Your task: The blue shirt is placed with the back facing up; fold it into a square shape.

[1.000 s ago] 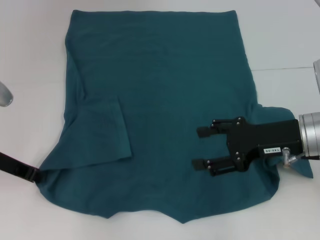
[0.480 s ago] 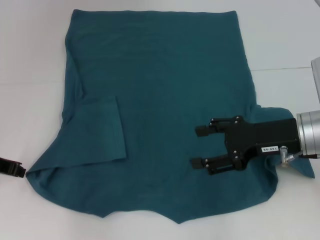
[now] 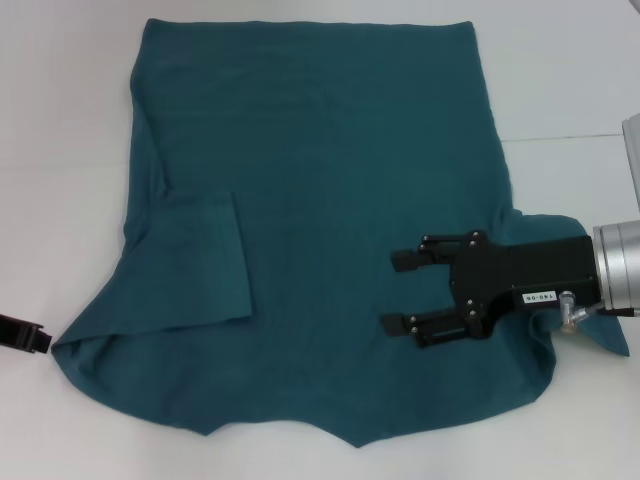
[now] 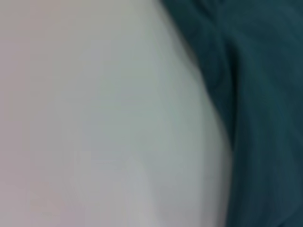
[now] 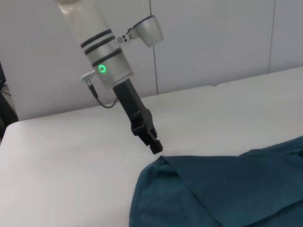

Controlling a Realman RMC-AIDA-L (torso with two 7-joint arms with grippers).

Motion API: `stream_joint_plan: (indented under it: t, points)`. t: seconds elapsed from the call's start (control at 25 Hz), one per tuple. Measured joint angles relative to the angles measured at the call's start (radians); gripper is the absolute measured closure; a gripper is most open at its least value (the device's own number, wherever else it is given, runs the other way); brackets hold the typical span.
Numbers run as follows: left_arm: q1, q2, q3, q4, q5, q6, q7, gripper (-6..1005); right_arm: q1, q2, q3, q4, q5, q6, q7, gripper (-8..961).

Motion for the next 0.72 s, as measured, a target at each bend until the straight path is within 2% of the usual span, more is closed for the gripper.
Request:
stream_joint_plan:
  t: [0.12, 0.24, 0.36, 0.44, 0.52, 0.6, 0.72]
  points:
    - [-0.006, -0.005, -0.001, 0.009, -0.012, 0.018, 0.016, 891, 0.0, 0.0, 0.003, 0.0, 0.001, 0.0, 0.006, 72]
    - [-0.003, -0.007, -0.019, 0.028, -0.08, 0.04, 0.046, 884, -0.004, 0.0, 0.011, 0.0, 0.017, 0.002, 0.044, 72]
    - [0.021, -0.014, -0.108, 0.055, -0.267, 0.11, 0.148, 877, -0.015, -0.002, 0.03, -0.015, 0.037, 0.009, 0.129, 72]
    - [0.035, -0.013, -0.176, 0.042, -0.398, 0.176, 0.242, 818, -0.025, -0.004, 0.05, -0.051, 0.039, 0.012, 0.209, 71]
    - [0.05, -0.003, -0.234, -0.002, -0.546, 0.273, 0.355, 759, -0.044, -0.004, 0.061, -0.121, 0.031, 0.014, 0.31, 72]
    - [0.059, 0.02, -0.252, -0.074, -0.654, 0.363, 0.451, 700, -0.062, -0.005, 0.063, -0.193, 0.01, 0.016, 0.41, 74]
    - [0.06, 0.049, -0.248, -0.157, -0.709, 0.471, 0.551, 595, -0.076, -0.012, 0.064, -0.324, -0.071, 0.011, 0.591, 77]
